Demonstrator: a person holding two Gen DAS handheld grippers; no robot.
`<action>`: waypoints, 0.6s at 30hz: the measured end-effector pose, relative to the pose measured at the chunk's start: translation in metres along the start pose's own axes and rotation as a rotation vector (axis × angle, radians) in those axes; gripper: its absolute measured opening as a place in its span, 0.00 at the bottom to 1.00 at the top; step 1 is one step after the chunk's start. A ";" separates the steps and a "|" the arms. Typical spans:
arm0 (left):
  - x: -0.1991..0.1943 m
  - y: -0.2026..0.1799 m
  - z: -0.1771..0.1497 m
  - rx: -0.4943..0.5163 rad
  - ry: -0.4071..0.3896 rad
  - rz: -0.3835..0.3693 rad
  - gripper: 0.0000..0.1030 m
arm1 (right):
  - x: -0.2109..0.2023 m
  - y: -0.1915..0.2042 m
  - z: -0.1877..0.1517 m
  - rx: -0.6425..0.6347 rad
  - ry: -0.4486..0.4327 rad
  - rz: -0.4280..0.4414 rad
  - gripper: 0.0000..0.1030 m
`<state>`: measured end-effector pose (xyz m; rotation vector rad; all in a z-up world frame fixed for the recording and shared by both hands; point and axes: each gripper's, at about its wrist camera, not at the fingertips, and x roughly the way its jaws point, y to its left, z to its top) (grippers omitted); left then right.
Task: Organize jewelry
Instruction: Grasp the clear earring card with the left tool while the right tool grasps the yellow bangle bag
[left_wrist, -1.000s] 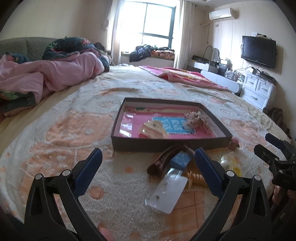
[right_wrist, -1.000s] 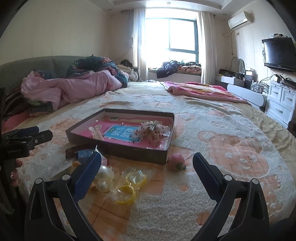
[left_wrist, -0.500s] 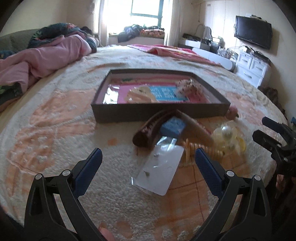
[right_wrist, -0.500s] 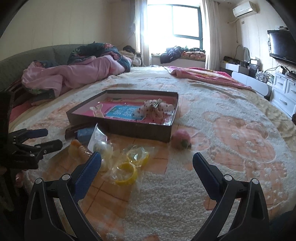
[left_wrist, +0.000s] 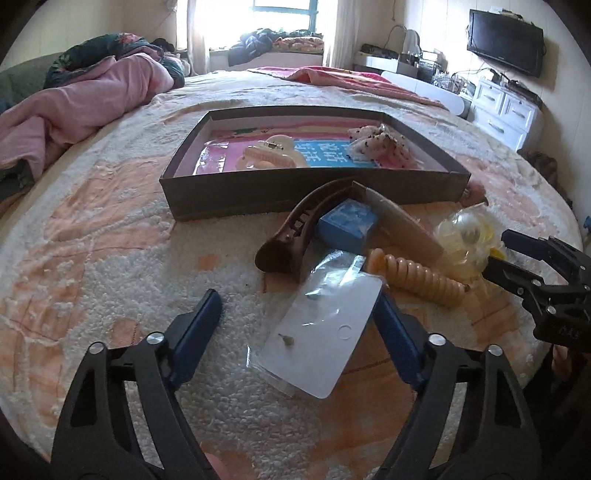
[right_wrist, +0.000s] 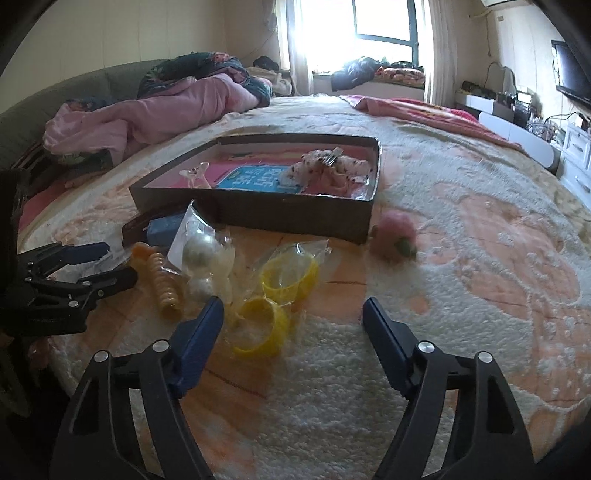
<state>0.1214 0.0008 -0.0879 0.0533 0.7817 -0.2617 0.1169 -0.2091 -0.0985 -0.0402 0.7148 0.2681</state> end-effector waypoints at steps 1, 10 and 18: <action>0.000 0.000 0.000 0.006 0.001 0.007 0.65 | 0.002 0.000 0.001 0.007 0.005 0.003 0.70; -0.002 -0.005 -0.002 0.032 0.008 0.010 0.25 | 0.004 0.009 0.001 -0.047 0.004 0.043 0.35; -0.014 -0.004 0.001 0.006 -0.018 -0.010 0.18 | -0.003 -0.011 0.002 0.023 -0.002 0.023 0.32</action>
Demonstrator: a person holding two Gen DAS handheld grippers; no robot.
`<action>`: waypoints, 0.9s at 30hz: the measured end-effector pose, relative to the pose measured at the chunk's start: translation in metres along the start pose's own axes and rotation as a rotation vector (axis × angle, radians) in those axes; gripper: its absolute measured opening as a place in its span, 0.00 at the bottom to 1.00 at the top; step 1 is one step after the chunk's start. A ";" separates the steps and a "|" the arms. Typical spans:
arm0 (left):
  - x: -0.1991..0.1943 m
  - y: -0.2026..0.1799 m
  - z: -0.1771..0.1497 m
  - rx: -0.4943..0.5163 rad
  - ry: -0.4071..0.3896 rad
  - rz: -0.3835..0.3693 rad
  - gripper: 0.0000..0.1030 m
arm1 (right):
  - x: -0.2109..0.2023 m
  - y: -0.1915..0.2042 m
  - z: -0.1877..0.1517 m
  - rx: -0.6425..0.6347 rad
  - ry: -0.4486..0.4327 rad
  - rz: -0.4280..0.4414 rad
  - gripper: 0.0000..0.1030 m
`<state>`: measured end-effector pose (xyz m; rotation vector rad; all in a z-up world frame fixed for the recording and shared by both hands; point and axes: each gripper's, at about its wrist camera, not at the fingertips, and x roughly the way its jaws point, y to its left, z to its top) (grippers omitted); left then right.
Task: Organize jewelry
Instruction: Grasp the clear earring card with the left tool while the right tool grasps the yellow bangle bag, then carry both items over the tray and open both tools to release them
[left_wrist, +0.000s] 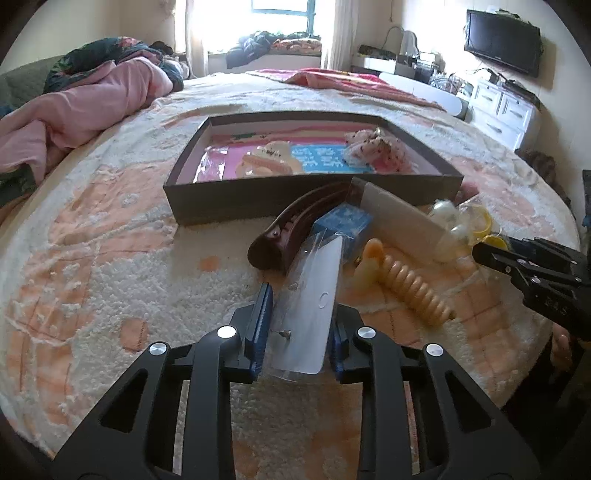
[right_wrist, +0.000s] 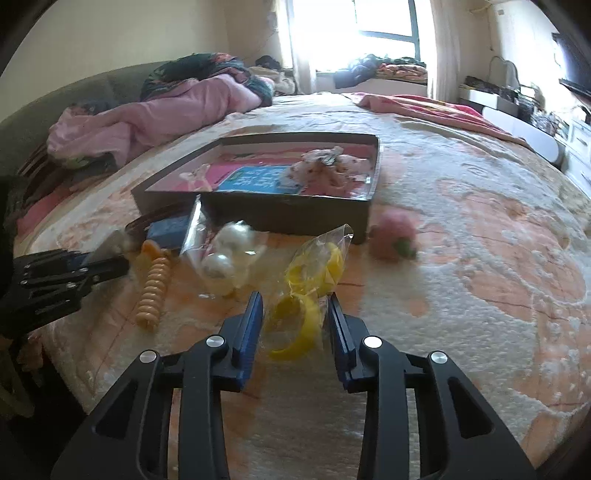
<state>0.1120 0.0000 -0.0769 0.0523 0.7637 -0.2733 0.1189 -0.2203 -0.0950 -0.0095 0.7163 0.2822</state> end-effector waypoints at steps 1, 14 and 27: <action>-0.002 -0.001 0.001 -0.001 -0.006 -0.006 0.18 | -0.002 -0.004 0.001 0.011 -0.005 -0.007 0.31; -0.026 -0.003 0.020 -0.009 -0.096 -0.021 0.18 | -0.021 -0.023 0.012 0.079 -0.081 -0.022 0.30; -0.025 0.015 0.048 -0.047 -0.138 0.019 0.18 | -0.021 -0.021 0.031 0.062 -0.112 -0.035 0.30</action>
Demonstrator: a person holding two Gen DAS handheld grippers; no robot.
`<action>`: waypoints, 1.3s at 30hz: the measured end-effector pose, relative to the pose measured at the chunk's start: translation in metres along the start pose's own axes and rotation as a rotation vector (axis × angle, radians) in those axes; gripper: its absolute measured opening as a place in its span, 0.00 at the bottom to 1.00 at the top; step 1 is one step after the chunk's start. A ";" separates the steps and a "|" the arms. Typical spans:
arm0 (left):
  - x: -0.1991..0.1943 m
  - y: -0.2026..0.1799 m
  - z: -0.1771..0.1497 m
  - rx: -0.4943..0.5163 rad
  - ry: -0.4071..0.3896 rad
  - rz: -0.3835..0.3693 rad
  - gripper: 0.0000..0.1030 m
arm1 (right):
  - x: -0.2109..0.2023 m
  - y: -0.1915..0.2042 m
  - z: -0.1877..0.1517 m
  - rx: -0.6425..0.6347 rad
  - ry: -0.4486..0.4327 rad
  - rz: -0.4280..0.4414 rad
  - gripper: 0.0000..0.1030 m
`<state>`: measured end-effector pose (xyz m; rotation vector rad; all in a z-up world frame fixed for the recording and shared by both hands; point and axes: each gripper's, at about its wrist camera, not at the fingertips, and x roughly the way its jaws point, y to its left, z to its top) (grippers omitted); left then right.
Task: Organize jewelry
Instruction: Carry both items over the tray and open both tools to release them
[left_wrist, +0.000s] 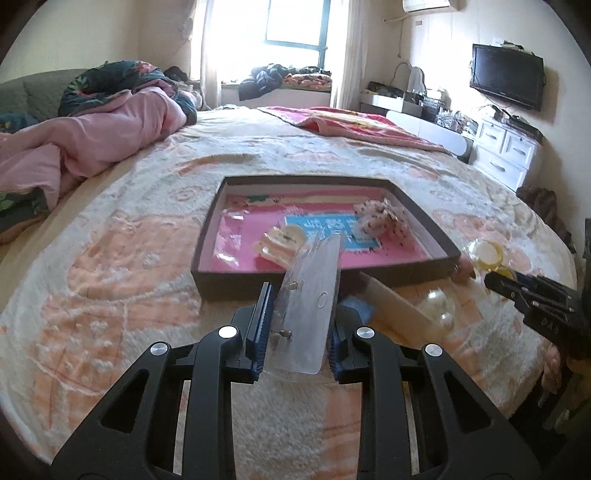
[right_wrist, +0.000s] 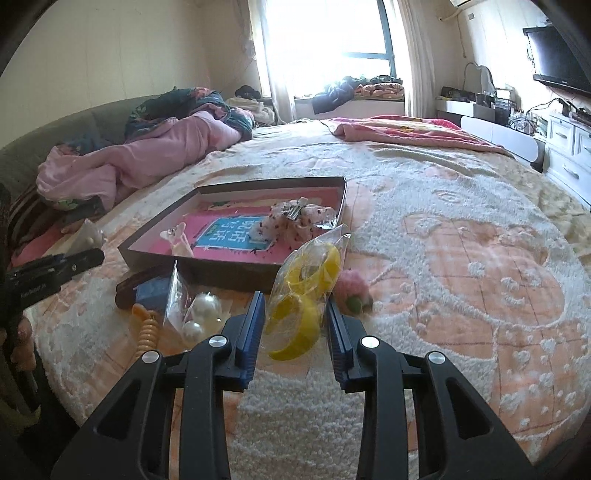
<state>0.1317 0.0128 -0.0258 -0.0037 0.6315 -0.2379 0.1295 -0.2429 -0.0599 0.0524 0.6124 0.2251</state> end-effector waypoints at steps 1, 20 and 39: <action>0.000 0.001 0.003 -0.001 -0.006 0.002 0.18 | 0.001 0.001 0.001 -0.002 0.000 -0.002 0.30; 0.029 0.023 0.043 -0.067 -0.032 0.041 0.18 | 0.025 0.015 0.032 -0.072 -0.013 0.008 0.30; 0.080 0.044 0.052 -0.096 0.028 0.051 0.18 | 0.070 0.023 0.061 -0.082 0.014 0.003 0.30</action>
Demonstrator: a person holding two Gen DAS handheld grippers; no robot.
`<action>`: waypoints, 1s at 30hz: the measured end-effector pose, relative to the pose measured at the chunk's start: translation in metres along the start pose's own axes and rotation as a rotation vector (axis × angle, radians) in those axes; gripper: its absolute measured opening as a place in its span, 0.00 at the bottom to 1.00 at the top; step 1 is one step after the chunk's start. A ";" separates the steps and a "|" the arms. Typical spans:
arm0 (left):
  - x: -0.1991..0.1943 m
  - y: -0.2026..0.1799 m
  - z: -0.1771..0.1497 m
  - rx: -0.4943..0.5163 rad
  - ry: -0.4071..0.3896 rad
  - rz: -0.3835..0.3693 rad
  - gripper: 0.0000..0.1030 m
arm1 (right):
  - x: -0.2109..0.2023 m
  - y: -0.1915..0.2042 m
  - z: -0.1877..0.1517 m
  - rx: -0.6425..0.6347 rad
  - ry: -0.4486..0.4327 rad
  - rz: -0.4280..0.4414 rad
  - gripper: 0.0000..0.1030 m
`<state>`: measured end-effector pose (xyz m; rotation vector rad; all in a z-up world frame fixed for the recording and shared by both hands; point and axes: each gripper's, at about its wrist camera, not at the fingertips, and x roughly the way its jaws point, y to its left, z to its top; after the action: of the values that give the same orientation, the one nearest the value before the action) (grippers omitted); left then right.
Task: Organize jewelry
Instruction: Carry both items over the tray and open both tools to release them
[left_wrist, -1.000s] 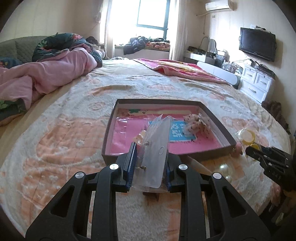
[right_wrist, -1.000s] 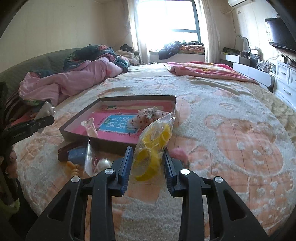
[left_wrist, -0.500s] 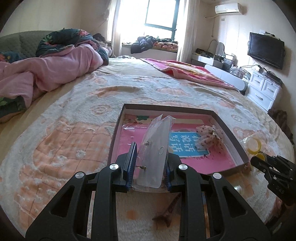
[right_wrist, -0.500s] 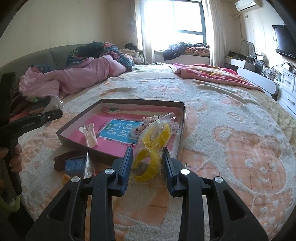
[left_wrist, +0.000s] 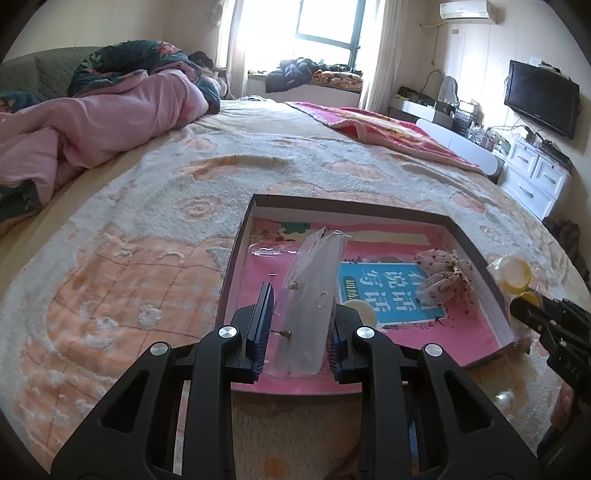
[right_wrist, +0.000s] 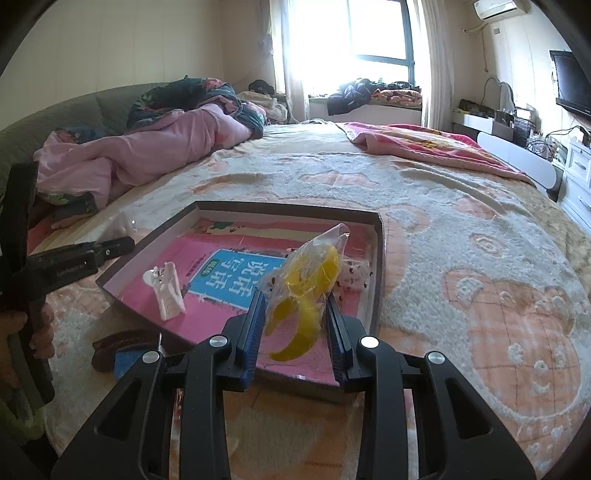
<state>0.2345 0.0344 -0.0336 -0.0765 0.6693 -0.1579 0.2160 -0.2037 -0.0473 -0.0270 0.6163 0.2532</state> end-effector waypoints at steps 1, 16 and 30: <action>0.003 0.001 0.000 0.001 0.005 0.001 0.18 | 0.003 0.000 0.002 0.000 0.002 -0.003 0.30; 0.031 0.009 -0.001 -0.009 0.053 -0.004 0.18 | 0.043 0.010 0.020 -0.036 0.061 0.010 0.29; 0.035 0.008 -0.003 -0.004 0.065 -0.023 0.19 | 0.066 0.030 0.015 -0.040 0.132 0.052 0.29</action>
<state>0.2611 0.0359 -0.0580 -0.0835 0.7337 -0.1820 0.2692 -0.1581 -0.0709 -0.0671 0.7433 0.3159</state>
